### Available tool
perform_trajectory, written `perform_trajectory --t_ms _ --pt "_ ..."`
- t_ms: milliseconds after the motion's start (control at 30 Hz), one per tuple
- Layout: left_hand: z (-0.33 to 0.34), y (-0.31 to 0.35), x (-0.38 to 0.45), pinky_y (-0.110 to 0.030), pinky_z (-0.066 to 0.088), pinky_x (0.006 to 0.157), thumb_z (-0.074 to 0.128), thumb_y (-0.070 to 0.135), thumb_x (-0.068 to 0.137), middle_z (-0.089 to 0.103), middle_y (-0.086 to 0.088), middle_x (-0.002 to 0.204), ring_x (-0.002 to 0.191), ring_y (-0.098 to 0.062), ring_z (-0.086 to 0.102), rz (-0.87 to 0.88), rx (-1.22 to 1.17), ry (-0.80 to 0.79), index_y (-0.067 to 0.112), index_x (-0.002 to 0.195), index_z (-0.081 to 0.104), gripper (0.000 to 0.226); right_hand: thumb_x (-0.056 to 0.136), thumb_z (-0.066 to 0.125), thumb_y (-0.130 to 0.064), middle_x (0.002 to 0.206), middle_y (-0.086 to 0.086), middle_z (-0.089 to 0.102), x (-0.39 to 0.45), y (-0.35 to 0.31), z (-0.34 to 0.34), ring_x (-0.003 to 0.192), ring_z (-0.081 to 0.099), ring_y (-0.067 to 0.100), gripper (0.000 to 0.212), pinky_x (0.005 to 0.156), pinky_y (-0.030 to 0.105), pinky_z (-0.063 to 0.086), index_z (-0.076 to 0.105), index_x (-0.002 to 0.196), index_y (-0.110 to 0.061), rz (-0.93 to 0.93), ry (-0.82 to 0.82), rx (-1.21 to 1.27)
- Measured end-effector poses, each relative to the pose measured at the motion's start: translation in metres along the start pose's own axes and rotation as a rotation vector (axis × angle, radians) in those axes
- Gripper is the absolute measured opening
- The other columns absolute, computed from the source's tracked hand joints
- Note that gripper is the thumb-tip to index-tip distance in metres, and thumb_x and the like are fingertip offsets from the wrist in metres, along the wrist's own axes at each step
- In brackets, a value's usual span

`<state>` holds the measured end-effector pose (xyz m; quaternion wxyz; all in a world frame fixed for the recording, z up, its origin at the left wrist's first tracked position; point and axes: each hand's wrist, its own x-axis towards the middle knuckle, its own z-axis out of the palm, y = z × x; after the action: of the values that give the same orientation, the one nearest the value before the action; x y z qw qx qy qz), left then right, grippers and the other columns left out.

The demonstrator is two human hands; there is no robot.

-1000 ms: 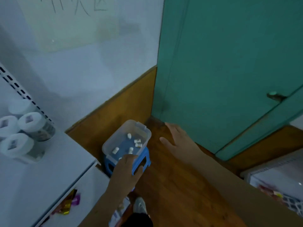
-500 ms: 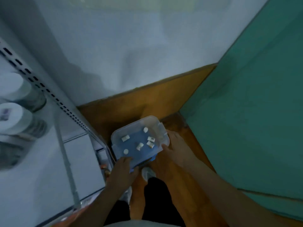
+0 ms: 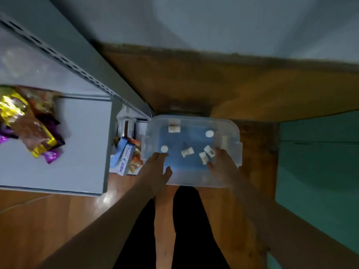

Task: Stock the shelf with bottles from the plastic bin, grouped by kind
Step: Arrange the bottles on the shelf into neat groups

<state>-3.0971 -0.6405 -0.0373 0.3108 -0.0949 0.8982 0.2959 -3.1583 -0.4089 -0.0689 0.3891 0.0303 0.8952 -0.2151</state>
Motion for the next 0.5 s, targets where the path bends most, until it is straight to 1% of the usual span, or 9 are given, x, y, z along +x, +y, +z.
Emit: perform_trajectory --t_ms 100,200,267,333,367,433,500 --pt "0.037 -0.014 0.048 -0.041 0.047 0.096 0.056 0.024 0.095 0.045 -0.014 0.137 0.117 -0.033 0.054 -0.077 0.065 -0.034 0.01 0.143 0.041 0.053 0.096 0.058 -0.019 0.134 0.017 0.049 0.048 0.021 0.032 0.121 0.052 0.033 0.051 0.099 0.037 0.042 0.04 0.142 -0.007 -0.017 -0.036 -0.108" --pt "0.068 -0.028 0.091 -0.043 0.044 0.099 0.054 0.026 0.095 0.031 -0.017 0.145 0.12 -0.039 0.052 -0.178 0.153 -0.09 0.013 0.15 0.028 0.062 0.097 0.054 -0.018 0.133 0.016 0.047 0.089 0.043 0.059 0.119 0.052 0.033 0.046 0.096 0.038 0.044 0.04 0.14 -0.011 -0.011 -0.04 -0.28" --pt "0.083 -0.036 0.111 -0.043 0.045 0.095 0.054 0.023 0.095 0.029 -0.017 0.143 0.113 -0.041 0.056 -0.262 0.154 -0.115 0.016 0.151 0.026 0.063 0.097 0.05 -0.013 0.129 0.017 0.047 0.108 0.054 0.071 0.116 0.052 0.035 0.037 0.092 0.038 0.044 0.044 0.133 -0.008 0.009 -0.037 -0.326" --pt "0.094 -0.044 0.126 -0.041 0.047 0.091 0.055 0.02 0.095 0.034 -0.017 0.136 0.108 -0.041 0.058 -0.34 0.112 -0.134 0.017 0.146 0.033 0.056 0.094 0.049 -0.004 0.122 0.024 0.046 0.122 0.064 0.081 0.11 0.051 0.042 0.027 0.086 0.04 0.042 0.049 0.12 -0.001 -0.032 0.003 -0.325" --pt "0.098 -0.05 0.133 -0.04 0.047 0.09 0.055 0.019 0.094 0.037 -0.016 0.132 0.107 -0.041 0.058 -0.37 0.085 -0.129 0.017 0.141 0.04 0.05 0.093 0.049 -0.003 0.12 0.026 0.046 0.128 0.066 0.084 0.108 0.051 0.042 0.024 0.086 0.041 0.041 0.05 0.117 0.001 -0.04 0.025 -0.32" --pt "0.099 -0.058 0.142 -0.038 0.049 0.089 0.056 0.016 0.091 0.043 -0.016 0.125 0.104 -0.038 0.059 -0.405 0.028 -0.101 0.016 0.127 0.053 0.037 0.096 0.049 -0.009 0.121 0.022 0.048 0.134 0.065 0.086 0.11 0.052 0.039 0.024 0.091 0.04 0.039 0.049 0.118 -0.001 -0.039 0.02 -0.355" --pt "0.096 -0.06 0.144 -0.032 0.051 0.082 0.059 0.012 0.086 0.054 -0.015 0.119 0.1 -0.034 0.061 -0.408 -0.048 -0.079 0.017 0.114 0.062 0.029 0.098 0.049 -0.014 0.126 0.018 0.049 0.133 0.063 0.083 0.113 0.054 0.035 0.026 0.094 0.037 0.038 0.047 0.122 -0.004 -0.024 0.009 -0.363"
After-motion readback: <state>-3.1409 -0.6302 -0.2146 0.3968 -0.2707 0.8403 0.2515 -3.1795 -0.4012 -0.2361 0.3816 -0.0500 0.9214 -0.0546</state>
